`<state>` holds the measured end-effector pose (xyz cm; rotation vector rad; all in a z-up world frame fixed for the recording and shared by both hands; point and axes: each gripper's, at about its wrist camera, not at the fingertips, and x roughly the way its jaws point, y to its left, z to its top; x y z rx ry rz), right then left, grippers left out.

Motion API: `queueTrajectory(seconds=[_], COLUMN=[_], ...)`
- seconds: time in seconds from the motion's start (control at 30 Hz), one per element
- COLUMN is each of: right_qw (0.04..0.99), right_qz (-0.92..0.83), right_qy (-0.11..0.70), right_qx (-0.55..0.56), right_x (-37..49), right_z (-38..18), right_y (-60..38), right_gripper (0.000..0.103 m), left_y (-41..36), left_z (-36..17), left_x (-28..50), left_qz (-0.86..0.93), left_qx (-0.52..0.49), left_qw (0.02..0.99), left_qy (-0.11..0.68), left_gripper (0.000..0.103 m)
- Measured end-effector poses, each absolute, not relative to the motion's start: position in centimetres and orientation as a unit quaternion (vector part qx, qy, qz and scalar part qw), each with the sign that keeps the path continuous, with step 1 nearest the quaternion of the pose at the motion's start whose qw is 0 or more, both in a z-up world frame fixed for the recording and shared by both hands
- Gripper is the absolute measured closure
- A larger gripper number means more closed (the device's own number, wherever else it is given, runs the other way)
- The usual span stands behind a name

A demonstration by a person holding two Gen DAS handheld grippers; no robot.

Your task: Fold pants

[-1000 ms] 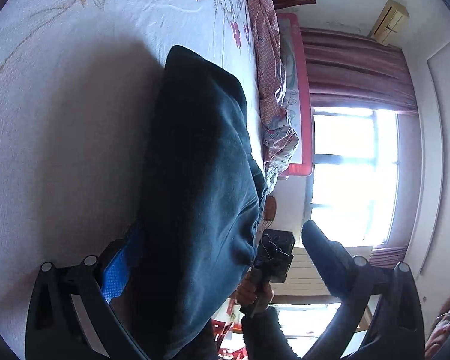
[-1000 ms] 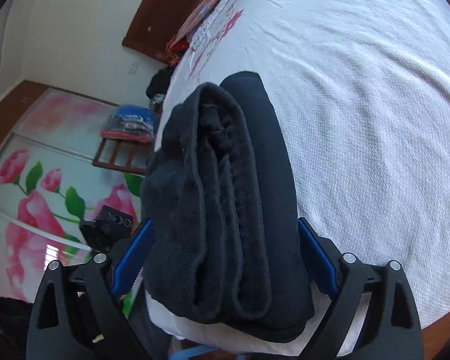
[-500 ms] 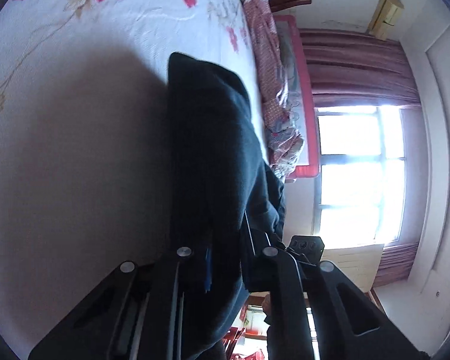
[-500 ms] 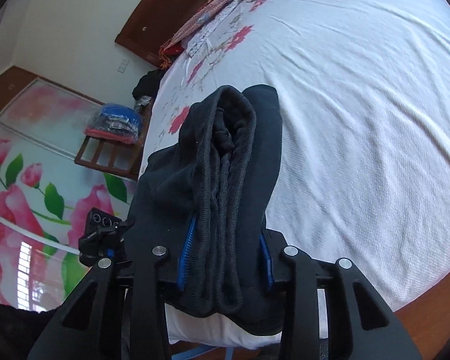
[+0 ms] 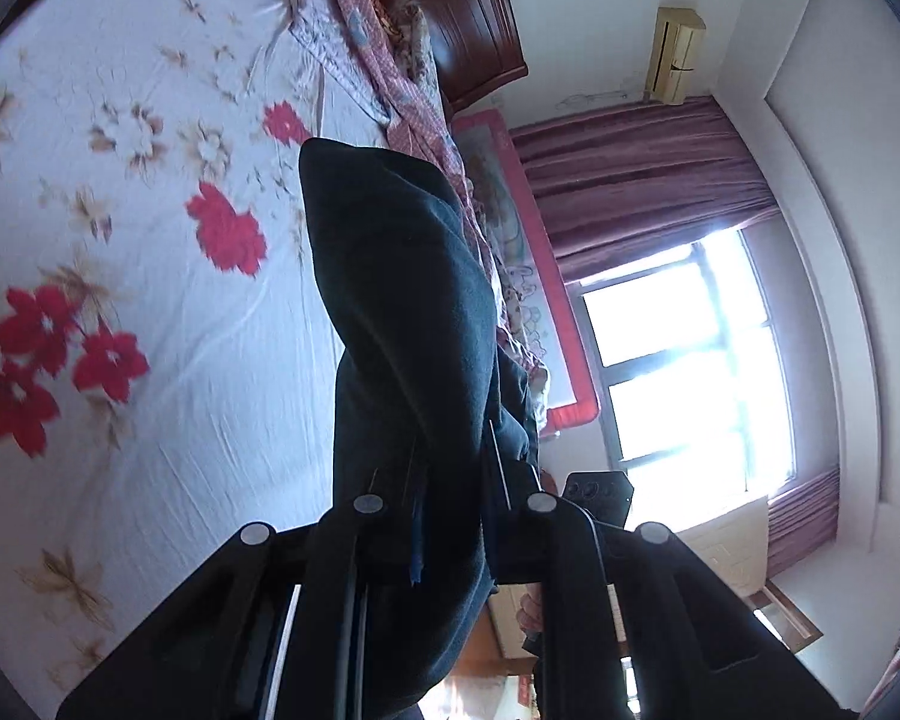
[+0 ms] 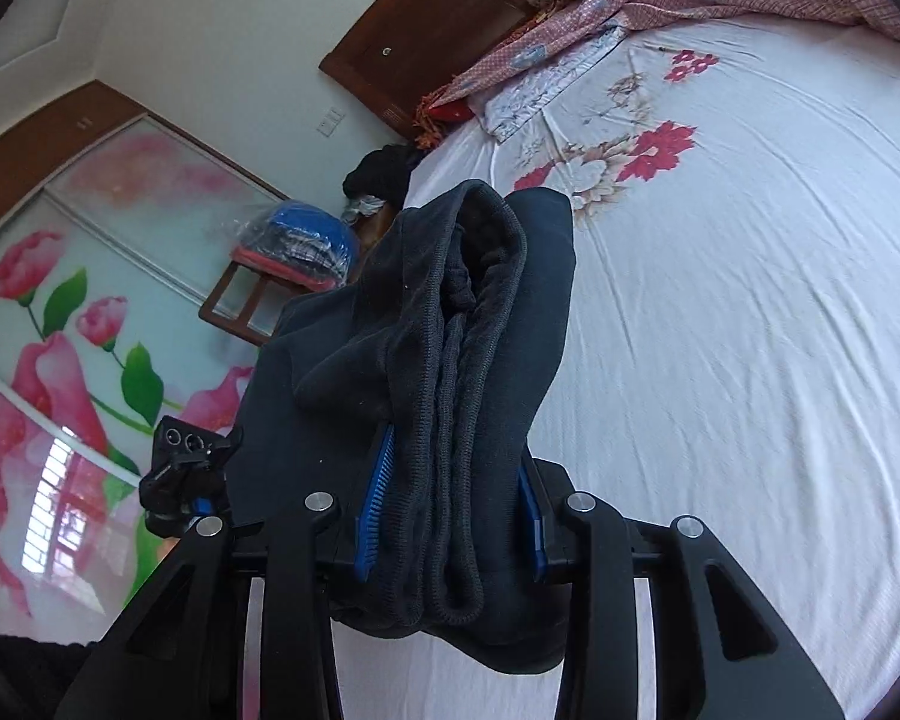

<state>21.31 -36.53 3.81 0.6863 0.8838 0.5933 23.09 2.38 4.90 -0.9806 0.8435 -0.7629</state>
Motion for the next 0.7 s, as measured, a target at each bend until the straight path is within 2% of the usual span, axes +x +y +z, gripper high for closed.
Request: queueTrajectory(seconds=[0.1,0.17,0.2,0.23,0.3,0.4,0.47,0.53,0.57,0.63,0.7], right_qw=[0.783,0.768,0.768,0.764,0.756,0.807,0.835,0.831,0.826,0.812,0.782], right_qz=[0.261,0.196,0.158,0.161,0.144,0.088,0.102,0.169,0.191,0.220,0.242], right_qy=[0.446,0.502,0.532,0.519,0.501,0.472,0.430,0.403,0.398,0.413,0.438], right_qx=[0.346,0.346,0.320,0.348,0.397,0.343,0.327,0.345,0.350,0.350,0.372], right_x=[24.0,24.7,24.7,24.0,22.0,19.3,19.3,21.6,23.3,26.9,29.8], right_z=[-0.5,-4.8,-6.6,-7.5,-7.2,-3.7,-1.0,0.9,1.4,1.2,-0.6], right_y=[-34.2,-33.5,-33.5,-34.2,-35.8,-36.8,-36.4,-35.0,-34.1,-31.8,-30.0], right_gripper=[0.066,0.049,0.048,0.033,0.033,0.033,0.033,0.033,0.033,0.033,0.033], left_y=[6.6,8.4,9.2,10.3,12.5,13.5,10.9,6.8,4.5,0.6,-1.9], left_z=[2.7,-0.2,-2.2,-4.3,-6.3,-5.1,-2.8,-0.6,0.2,0.7,-1.0], left_x=[24.2,25.0,25.2,24.7,23.2,19.8,18.5,18.8,19.0,20.0,21.1], left_qz=[-0.305,-0.258,-0.207,-0.167,-0.120,-0.113,-0.164,-0.238,-0.276,-0.319,-0.340], left_qx=[-0.425,-0.401,-0.384,-0.378,-0.391,-0.385,-0.348,-0.304,-0.288,-0.244,-0.238], left_qw=[0.751,0.759,0.766,0.767,0.767,0.792,0.813,0.816,0.816,0.817,0.795], left_qy=[0.403,0.444,0.472,0.492,0.495,0.460,0.438,0.430,0.418,0.414,0.442], left_gripper=[0.088,0.079,0.064,0.053,0.054,0.053,0.051,0.039,0.037,0.035,0.036])
